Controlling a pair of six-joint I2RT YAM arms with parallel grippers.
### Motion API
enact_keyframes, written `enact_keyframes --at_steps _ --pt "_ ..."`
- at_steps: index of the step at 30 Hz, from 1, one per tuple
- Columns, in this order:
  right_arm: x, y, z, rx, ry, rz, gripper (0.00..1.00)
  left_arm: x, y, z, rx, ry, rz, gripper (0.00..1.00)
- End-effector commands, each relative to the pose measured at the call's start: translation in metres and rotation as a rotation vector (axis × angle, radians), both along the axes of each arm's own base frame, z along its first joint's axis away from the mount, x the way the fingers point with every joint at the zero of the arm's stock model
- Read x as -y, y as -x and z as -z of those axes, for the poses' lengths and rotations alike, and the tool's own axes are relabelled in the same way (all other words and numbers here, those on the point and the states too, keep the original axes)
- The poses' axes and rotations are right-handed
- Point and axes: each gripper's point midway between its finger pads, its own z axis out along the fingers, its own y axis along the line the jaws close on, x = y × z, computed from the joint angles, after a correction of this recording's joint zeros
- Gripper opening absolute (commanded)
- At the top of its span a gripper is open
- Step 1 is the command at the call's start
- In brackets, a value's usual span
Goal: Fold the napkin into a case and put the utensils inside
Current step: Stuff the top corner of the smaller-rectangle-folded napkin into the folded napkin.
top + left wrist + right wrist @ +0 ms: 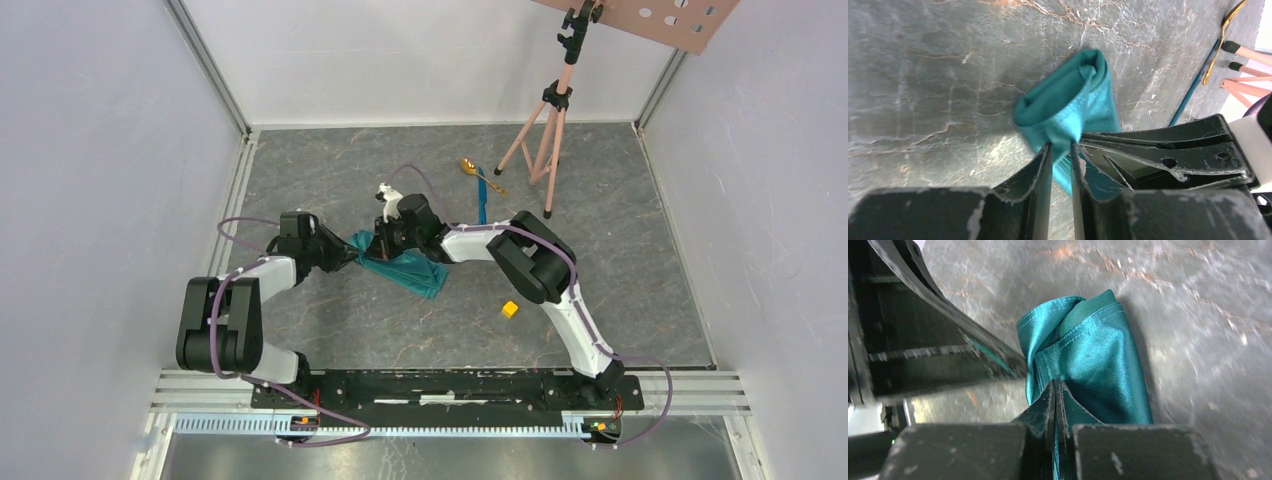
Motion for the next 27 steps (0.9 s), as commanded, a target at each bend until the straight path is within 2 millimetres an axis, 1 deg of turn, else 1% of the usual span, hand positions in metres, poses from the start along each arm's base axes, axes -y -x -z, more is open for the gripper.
enact_keyframes --at_steps 1,3,5,8,13,15,18,21,24,26,27 --pt "-0.024 0.007 0.024 0.021 0.069 -0.024 0.0 0.011 -0.023 -0.012 0.076 -0.015 0.056 0.26" --pt "-0.021 0.009 0.026 0.014 0.063 -0.016 0.0 0.01 -0.024 -0.009 0.068 -0.02 0.05 0.26" --pt "-0.015 0.007 0.023 0.03 0.073 -0.004 0.0 0.008 -0.024 -0.01 0.073 -0.029 0.044 0.26" --pt "-0.007 0.002 0.014 0.042 0.058 0.0 0.0 0.005 -0.022 -0.015 0.077 -0.043 0.039 0.26" --pt "-0.005 -0.001 0.007 0.049 0.048 -0.006 0.0 -0.004 -0.019 -0.03 0.106 -0.046 0.002 0.26" --pt "-0.005 -0.001 0.008 0.046 0.045 -0.003 0.0 -0.009 -0.021 -0.036 0.119 -0.063 -0.014 0.21" --pt "-0.007 0.0 0.01 0.035 0.038 -0.009 0.0 -0.013 -0.024 -0.038 0.121 -0.071 -0.027 0.16" --pt "-0.006 0.0 0.012 0.03 0.039 -0.008 0.0 -0.013 -0.028 -0.034 0.106 -0.072 -0.026 0.12" --pt "-0.006 0.001 0.013 0.029 0.041 -0.008 0.0 -0.015 -0.032 -0.026 0.1 -0.076 -0.041 0.11" --pt "-0.007 0.001 0.013 0.03 0.041 -0.011 0.0 -0.009 -0.039 -0.024 0.12 -0.046 -0.026 0.11" --pt "-0.007 0.002 0.014 0.027 0.043 -0.012 0.0 -0.005 -0.043 -0.019 0.115 -0.028 -0.011 0.1"
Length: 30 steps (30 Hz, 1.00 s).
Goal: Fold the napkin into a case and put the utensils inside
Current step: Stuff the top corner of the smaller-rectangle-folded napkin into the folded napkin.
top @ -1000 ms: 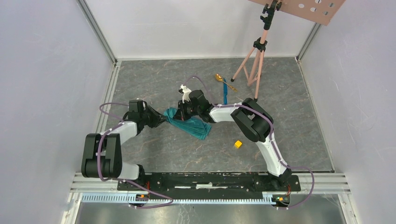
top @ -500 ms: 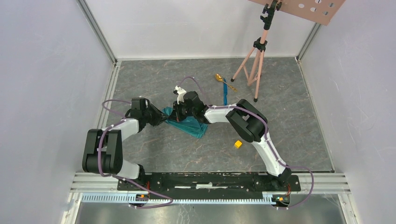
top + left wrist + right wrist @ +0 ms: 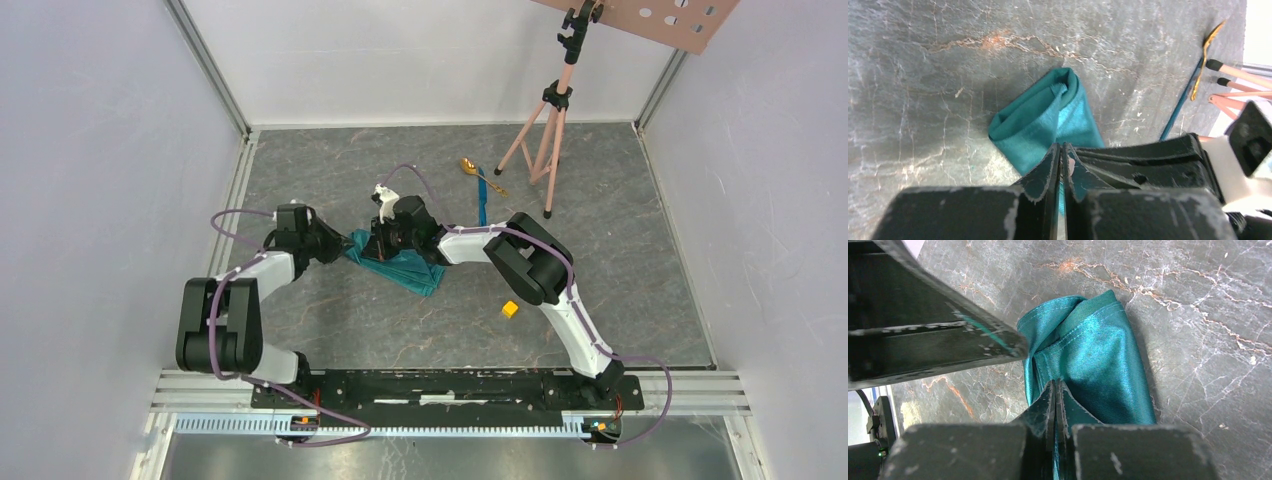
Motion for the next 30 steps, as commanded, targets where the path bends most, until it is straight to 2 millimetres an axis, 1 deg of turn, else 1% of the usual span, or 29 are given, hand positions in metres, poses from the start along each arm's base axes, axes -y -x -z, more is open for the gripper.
enact_keyframes --at_steps 1,4,6,7,9,13,14,16,18,19,20,21,22,23,26,27,28,29,30 --pt "0.009 0.008 0.015 -0.027 0.051 -0.011 0.0 0.006 -0.026 0.003 0.047 0.025 0.028 0.09" --pt "0.007 0.012 0.013 -0.035 0.044 -0.023 0.0 0.012 -0.033 0.022 0.016 0.069 0.03 0.08" --pt "0.005 0.014 0.007 -0.027 0.041 -0.035 0.0 0.011 -0.033 0.034 -0.011 0.07 0.026 0.07" --pt "0.005 0.015 0.002 -0.017 0.041 -0.042 0.0 0.01 -0.032 0.037 -0.018 0.063 0.026 0.07" --pt "0.005 0.017 -0.009 0.003 0.04 -0.055 0.0 0.008 -0.03 0.038 -0.024 0.05 0.022 0.06" --pt "0.007 0.022 -0.043 0.065 0.027 -0.109 0.01 0.006 -0.026 0.035 -0.025 0.031 0.029 0.06" --pt "0.009 0.023 -0.053 0.088 0.029 -0.12 0.04 0.006 -0.025 0.034 -0.026 0.026 0.034 0.06" --pt "0.017 0.026 -0.071 0.154 0.049 -0.151 0.16 0.006 -0.024 0.034 -0.027 0.022 0.04 0.06" --pt "0.031 0.027 -0.078 0.228 0.109 -0.173 0.36 0.007 -0.024 0.033 -0.03 0.02 0.052 0.06" --pt "0.042 0.028 -0.076 0.262 0.153 -0.177 0.44 0.008 -0.024 0.031 -0.031 0.023 0.06 0.06" --pt "0.051 0.028 -0.079 0.313 0.182 -0.184 0.52 0.009 -0.024 0.027 -0.025 0.023 0.068 0.07" --pt "0.061 0.028 -0.08 0.357 0.215 -0.185 0.58 0.01 -0.024 0.023 -0.021 0.027 0.075 0.09" --pt "0.07 0.029 -0.079 0.392 0.246 -0.188 0.63 0.012 -0.025 0.014 -0.003 0.036 0.085 0.17" --pt "0.077 0.029 -0.081 0.434 0.269 -0.199 0.66 0.014 -0.025 0.003 0.017 0.043 0.094 0.27" --pt "0.094 0.031 -0.081 0.514 0.339 -0.237 0.67 0.014 -0.021 -0.027 0.054 0.032 0.104 0.43" --pt "0.098 0.033 -0.078 0.534 0.363 -0.247 0.67 0.011 -0.015 -0.031 0.033 0.017 0.104 0.5" --pt "0.102 0.035 -0.078 0.562 0.382 -0.264 0.66 0.01 -0.011 -0.041 0.038 0.002 0.104 0.55" --pt "0.105 0.038 -0.075 0.585 0.403 -0.276 0.65 0.008 -0.004 -0.042 0.014 -0.006 0.097 0.6" --pt "0.106 0.04 -0.076 0.617 0.411 -0.292 0.63 0.007 0.004 -0.044 -0.004 -0.007 0.092 0.62"
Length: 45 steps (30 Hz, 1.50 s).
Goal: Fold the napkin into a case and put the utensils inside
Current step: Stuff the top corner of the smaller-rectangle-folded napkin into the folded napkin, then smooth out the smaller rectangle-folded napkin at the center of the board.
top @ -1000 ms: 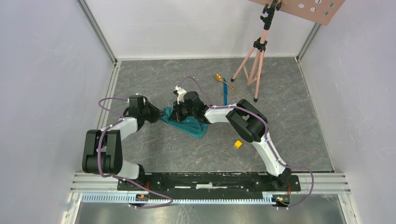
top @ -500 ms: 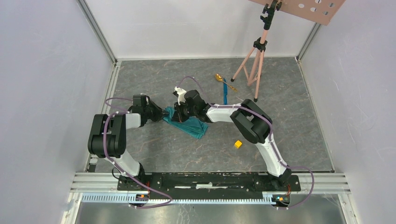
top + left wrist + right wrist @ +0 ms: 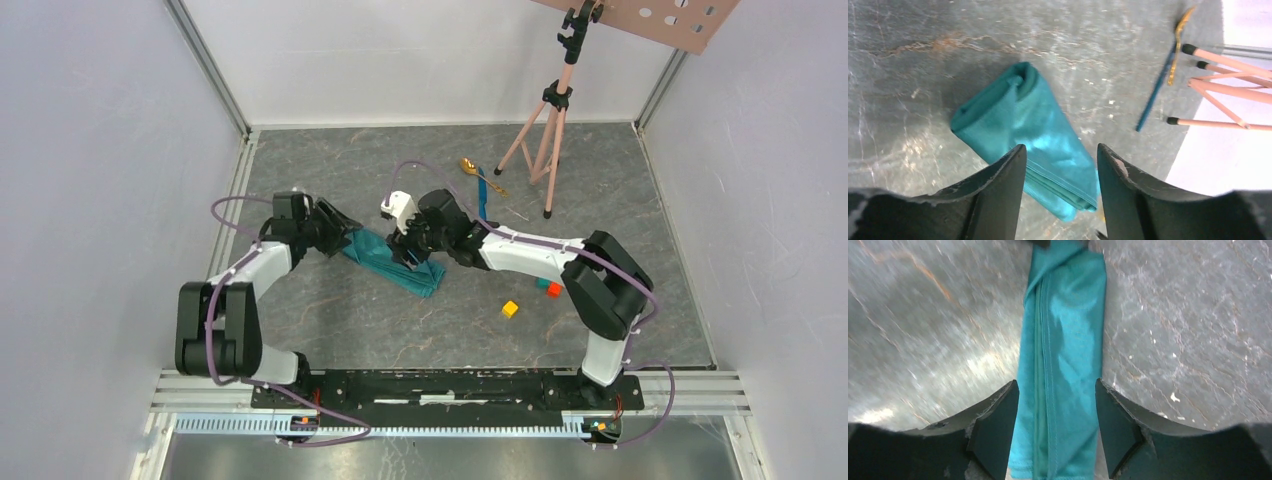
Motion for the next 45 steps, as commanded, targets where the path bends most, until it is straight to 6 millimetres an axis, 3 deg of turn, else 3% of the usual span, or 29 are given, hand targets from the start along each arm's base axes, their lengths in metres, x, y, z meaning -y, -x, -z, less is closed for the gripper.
enact_keyframes --at_steps 1,5,11,16,20,25,31,37,45 --pt "0.02 0.009 0.013 0.17 0.147 -0.092 0.61 -0.004 0.022 -0.032 -0.013 -0.043 0.017 0.62" --pt "0.015 0.011 0.019 0.221 0.205 -0.102 0.49 0.013 0.054 -0.017 -0.105 0.099 -0.008 0.53" --pt "0.007 0.014 0.033 0.222 0.241 -0.118 0.49 0.038 0.081 0.007 -0.162 0.18 -0.009 0.52" --pt "0.006 0.017 0.048 0.213 0.273 -0.113 0.5 0.049 0.085 0.021 -0.184 0.192 -0.026 0.47" --pt "0.004 0.015 0.057 0.19 0.294 -0.11 0.41 0.06 0.08 0.026 -0.181 0.185 -0.008 0.39" --pt "0.005 0.018 0.063 0.176 0.3 -0.114 0.44 0.067 0.084 0.038 -0.22 0.187 -0.026 0.39" --pt "0.006 0.019 0.068 0.184 0.307 -0.103 0.46 0.064 0.087 0.052 -0.264 0.169 -0.068 0.31" --pt "0.002 0.018 0.068 0.196 0.29 -0.086 0.25 0.062 0.09 0.06 -0.271 0.15 -0.075 0.25" --pt "-0.005 0.021 0.052 0.208 0.267 -0.088 0.0 0.063 0.096 0.073 -0.291 0.143 -0.072 0.19"
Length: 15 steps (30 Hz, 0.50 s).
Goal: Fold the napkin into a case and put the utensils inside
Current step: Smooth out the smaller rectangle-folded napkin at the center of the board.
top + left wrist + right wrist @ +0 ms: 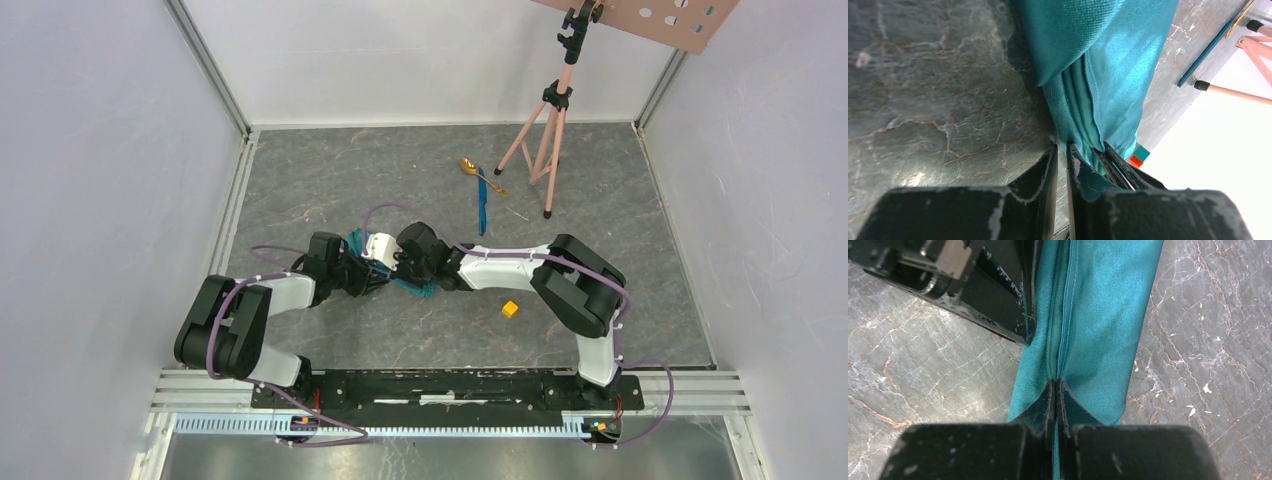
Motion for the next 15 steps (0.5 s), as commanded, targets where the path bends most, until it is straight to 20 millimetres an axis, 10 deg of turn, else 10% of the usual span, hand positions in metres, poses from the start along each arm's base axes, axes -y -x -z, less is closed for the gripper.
enact_keyframes --at_steps 1,15 --pt "-0.018 -0.003 -0.029 0.036 -0.072 -0.007 0.0 -0.007 0.008 0.02 -0.052 -0.03 -0.052 0.18" --pt "-0.021 0.016 -0.041 -0.053 -0.159 0.014 0.0 -0.009 0.011 0.02 -0.033 -0.045 -0.072 0.02"
